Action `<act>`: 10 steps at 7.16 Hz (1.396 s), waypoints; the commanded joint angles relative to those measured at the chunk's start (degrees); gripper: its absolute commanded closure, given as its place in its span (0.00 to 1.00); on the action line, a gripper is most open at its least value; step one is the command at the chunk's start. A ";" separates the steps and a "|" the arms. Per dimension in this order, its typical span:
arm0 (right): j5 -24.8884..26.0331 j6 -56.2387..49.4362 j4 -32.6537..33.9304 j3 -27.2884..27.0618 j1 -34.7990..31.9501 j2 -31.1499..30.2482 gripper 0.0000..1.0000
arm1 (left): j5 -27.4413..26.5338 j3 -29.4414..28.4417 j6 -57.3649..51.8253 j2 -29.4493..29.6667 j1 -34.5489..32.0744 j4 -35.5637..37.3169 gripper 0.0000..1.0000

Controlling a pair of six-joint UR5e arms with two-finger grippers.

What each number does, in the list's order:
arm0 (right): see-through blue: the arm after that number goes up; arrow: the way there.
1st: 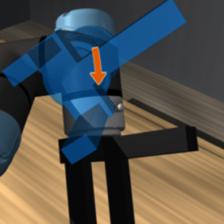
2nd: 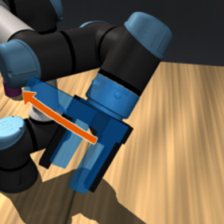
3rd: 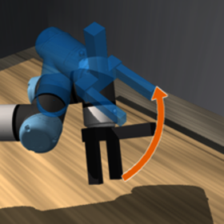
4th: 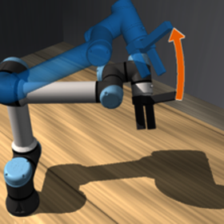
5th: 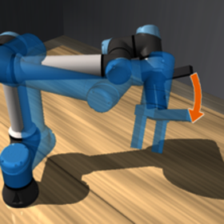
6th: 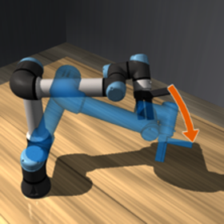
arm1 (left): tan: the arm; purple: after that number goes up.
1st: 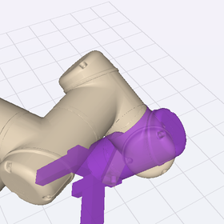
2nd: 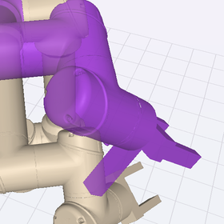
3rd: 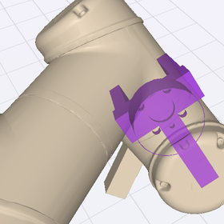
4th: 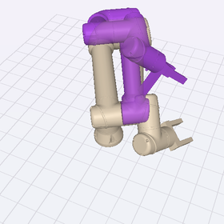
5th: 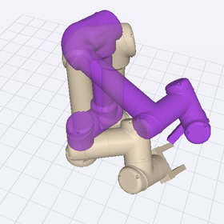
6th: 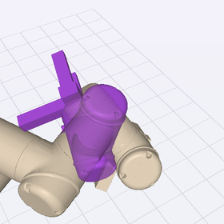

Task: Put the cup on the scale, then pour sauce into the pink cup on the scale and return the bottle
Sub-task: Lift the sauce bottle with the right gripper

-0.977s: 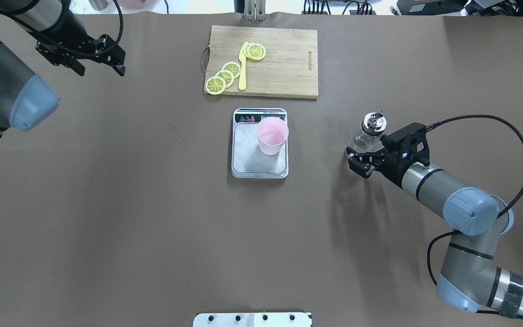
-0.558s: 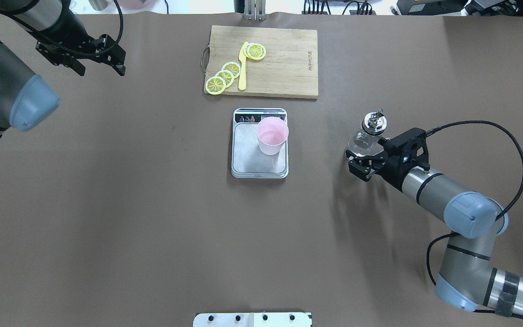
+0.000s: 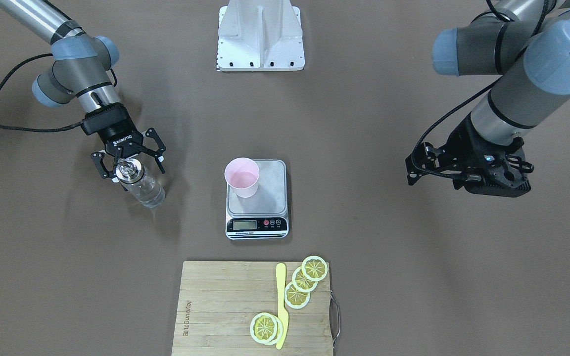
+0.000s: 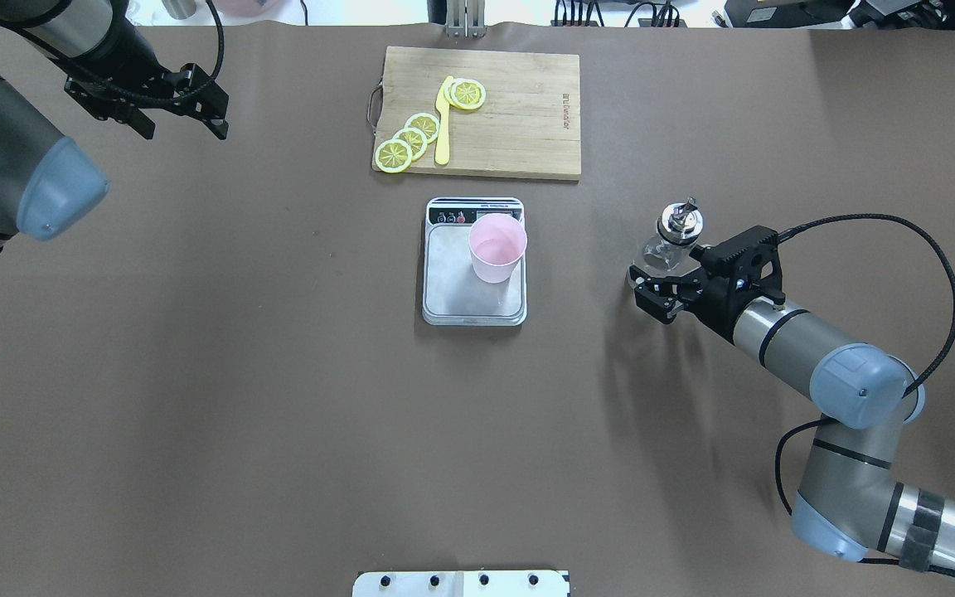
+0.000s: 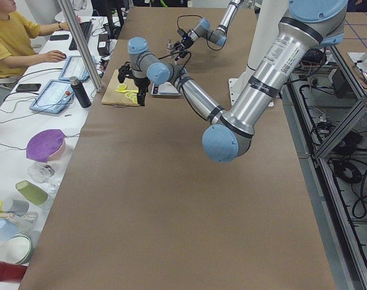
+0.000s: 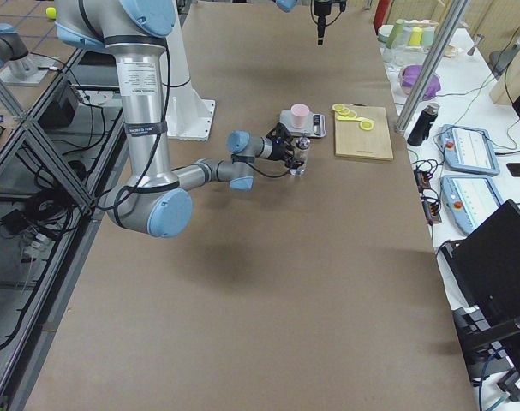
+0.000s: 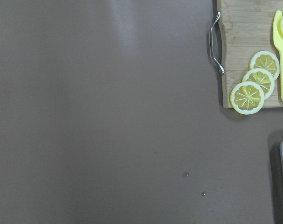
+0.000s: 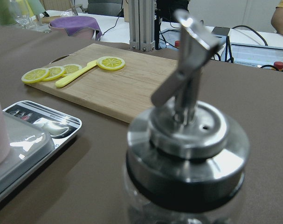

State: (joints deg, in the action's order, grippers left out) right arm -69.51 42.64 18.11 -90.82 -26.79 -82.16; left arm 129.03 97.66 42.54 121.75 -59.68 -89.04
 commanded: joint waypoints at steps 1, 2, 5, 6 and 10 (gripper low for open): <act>-0.01 0.08 0.00 0.12 -0.81 -0.02 0.09 | 0.00 -0.01 0.00 -0.02 0.00 0.00 0.00; 0.07 0.08 0.08 0.12 -0.98 0.07 0.09 | 0.00 -0.10 0.00 -0.02 0.00 -0.08 0.00; 0.08 0.08 0.08 1.43 -0.81 0.86 0.15 | 0.00 -0.10 0.00 -0.02 0.00 -0.09 0.00; 0.16 0.08 0.08 2.05 -0.90 1.91 0.16 | -0.09 -0.10 0.00 -0.02 0.00 -0.09 0.00; 0.16 0.08 0.00 3.10 -0.90 2.27 0.17 | -0.09 -0.10 0.00 -0.02 0.00 -0.09 0.00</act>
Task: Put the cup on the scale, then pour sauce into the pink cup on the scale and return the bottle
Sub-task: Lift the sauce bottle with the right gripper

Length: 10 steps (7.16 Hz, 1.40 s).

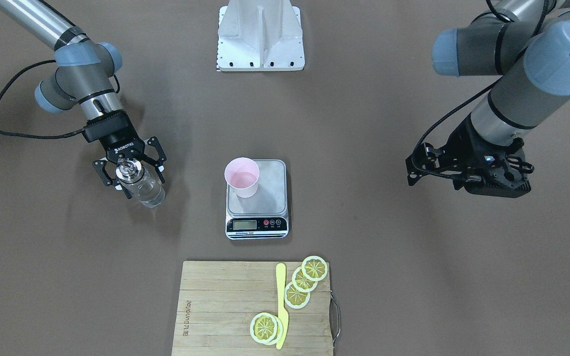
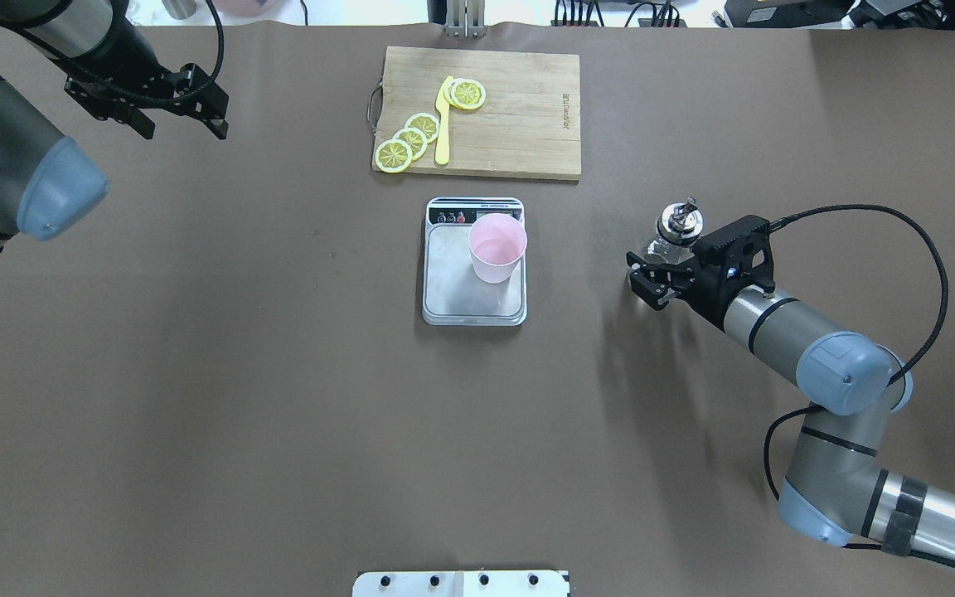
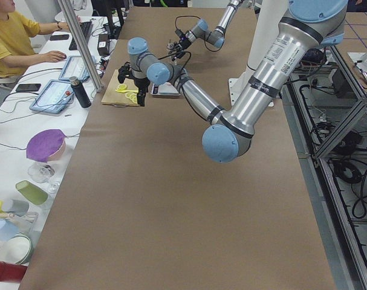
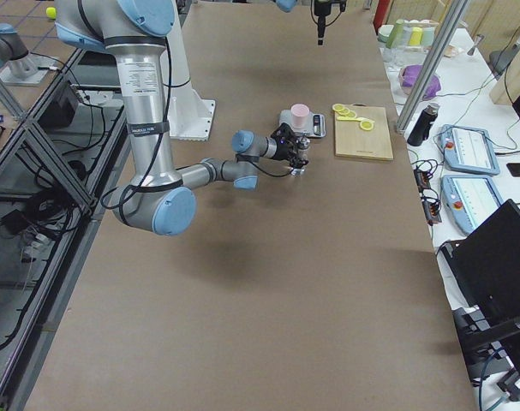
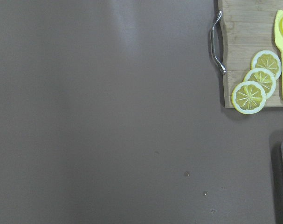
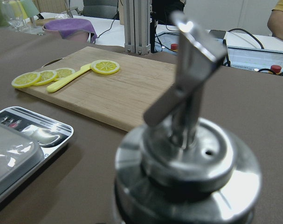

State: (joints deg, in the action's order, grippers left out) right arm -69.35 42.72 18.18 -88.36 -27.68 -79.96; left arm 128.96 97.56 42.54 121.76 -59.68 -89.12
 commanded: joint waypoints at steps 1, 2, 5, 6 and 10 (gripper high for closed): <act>-0.08 0.00 -0.07 0.73 -0.09 0.07 0.17 | -0.03 0.00 0.00 0.06 0.00 0.00 0.00; -0.08 0.00 -0.07 0.90 0.00 0.16 0.17 | -0.03 -0.09 -0.09 -0.03 0.00 0.00 0.00; 0.09 0.00 -0.16 1.17 0.00 0.24 0.29 | 0.06 -0.09 -0.09 0.06 0.00 0.00 0.00; 0.18 0.00 -0.16 1.00 0.00 0.33 0.40 | 0.06 0.00 -0.09 0.14 0.00 0.00 0.00; -0.17 -0.18 0.36 0.29 -1.76 1.73 0.64 | 0.06 0.09 -0.09 0.14 0.00 0.09 0.00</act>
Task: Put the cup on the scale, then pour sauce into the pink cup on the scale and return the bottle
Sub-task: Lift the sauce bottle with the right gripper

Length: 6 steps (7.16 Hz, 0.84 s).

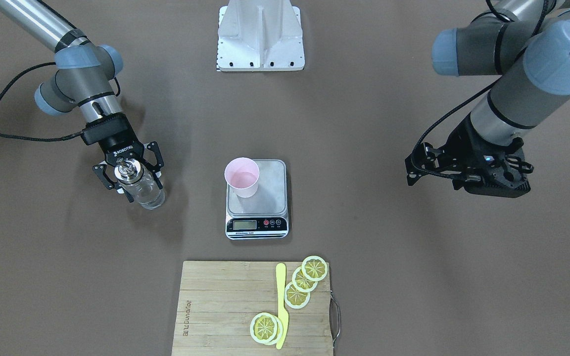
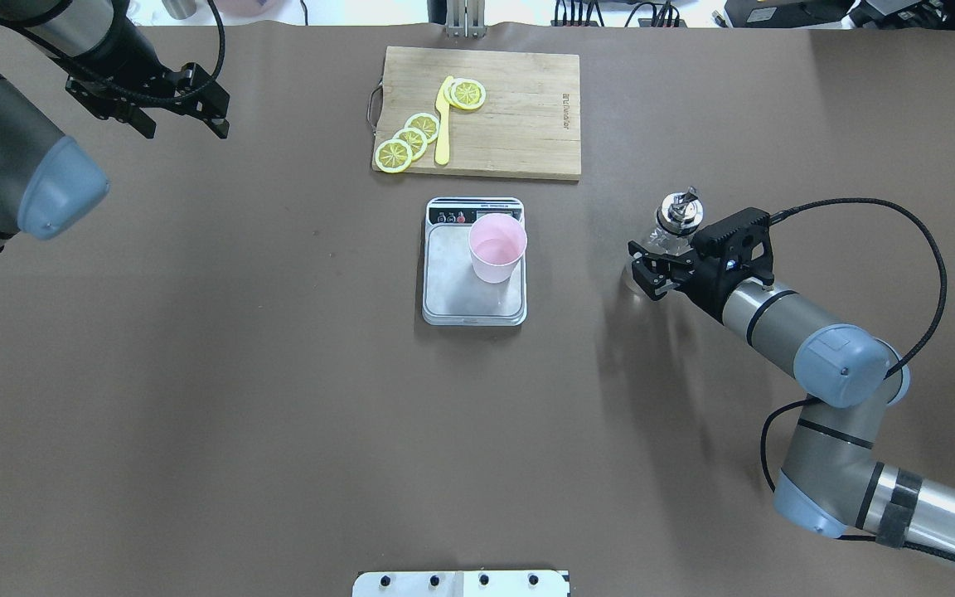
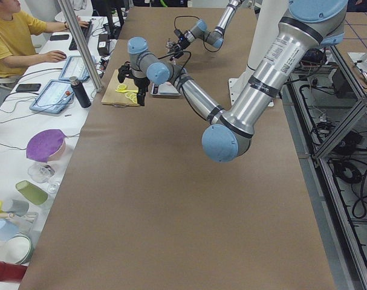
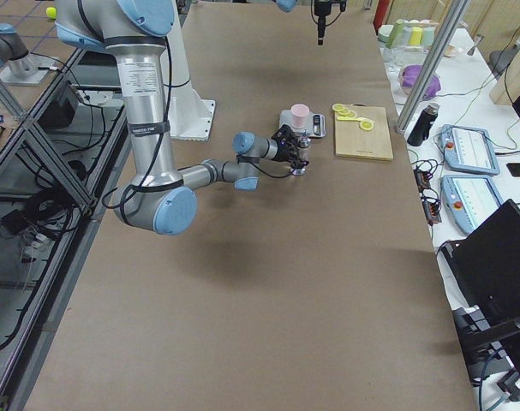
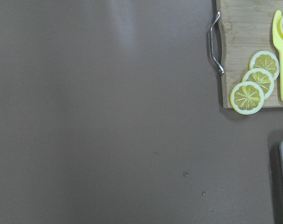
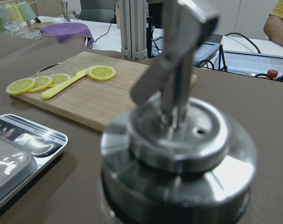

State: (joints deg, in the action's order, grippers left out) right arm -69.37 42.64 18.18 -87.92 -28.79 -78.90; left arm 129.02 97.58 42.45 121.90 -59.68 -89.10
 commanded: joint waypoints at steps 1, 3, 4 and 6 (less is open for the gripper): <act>-0.59 -0.80 1.67 -0.32 -1.26 0.67 0.67 | 0.00 0.06 0.00 -0.08 -0.09 -0.02 0.00; -2.61 -7.25 13.74 -5.82 -3.10 0.41 0.67 | 0.35 0.24 -4.46 -0.61 -1.66 0.07 0.00; -2.44 -11.31 22.34 -10.03 -3.20 0.41 0.67 | 0.53 0.24 -6.74 -1.74 -2.89 0.07 0.00; -2.09 -12.92 36.86 -16.81 -3.11 1.89 0.68 | 0.62 0.33 -17.09 -5.08 -7.01 0.07 0.00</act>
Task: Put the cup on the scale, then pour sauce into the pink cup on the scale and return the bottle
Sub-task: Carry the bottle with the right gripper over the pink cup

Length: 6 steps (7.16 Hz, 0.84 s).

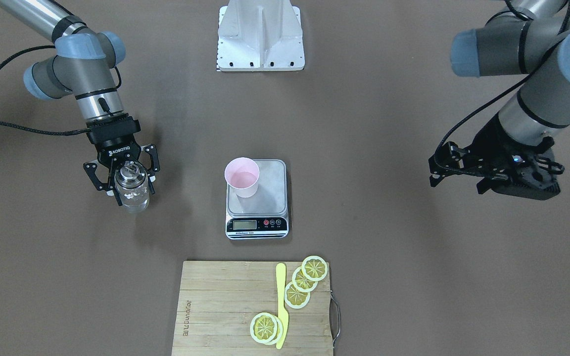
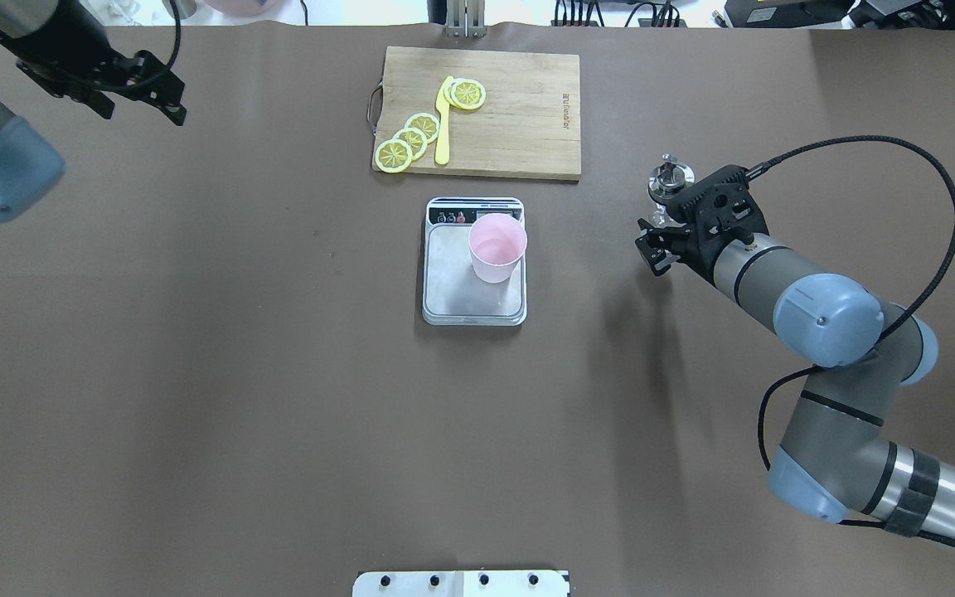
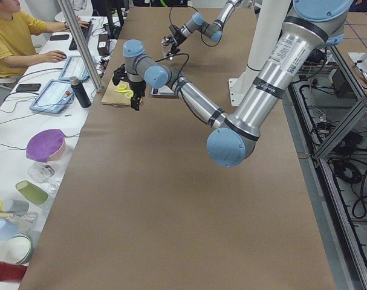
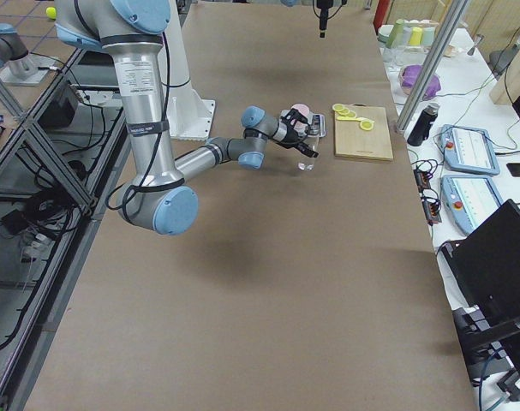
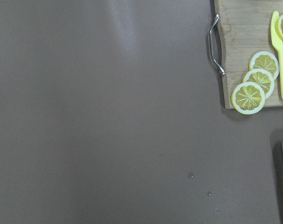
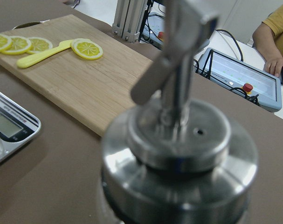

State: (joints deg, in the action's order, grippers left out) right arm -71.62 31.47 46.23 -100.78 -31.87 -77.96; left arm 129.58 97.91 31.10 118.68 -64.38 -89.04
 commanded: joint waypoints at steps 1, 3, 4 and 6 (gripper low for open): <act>1.55 -4.90 15.75 -5.81 -0.04 3.32 0.68 | 0.23 -0.09 -11.18 -3.70 -4.42 -0.08 0.00; 5.15 -8.69 26.58 -8.02 0.57 6.66 0.69 | 3.56 -0.35 -23.04 -8.00 -8.29 -0.52 0.00; 7.87 -10.97 31.50 -8.12 2.15 7.73 0.69 | 3.57 -0.35 -26.40 -9.68 -10.05 -0.61 0.00; 11.93 -13.79 36.79 -8.03 4.52 9.83 0.69 | 3.92 -0.53 -33.87 -13.98 -13.21 -0.96 0.01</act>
State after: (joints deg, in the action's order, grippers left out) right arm -62.08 19.63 79.21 -108.81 -28.80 -69.61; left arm 133.20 97.51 1.76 107.13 -75.50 -89.86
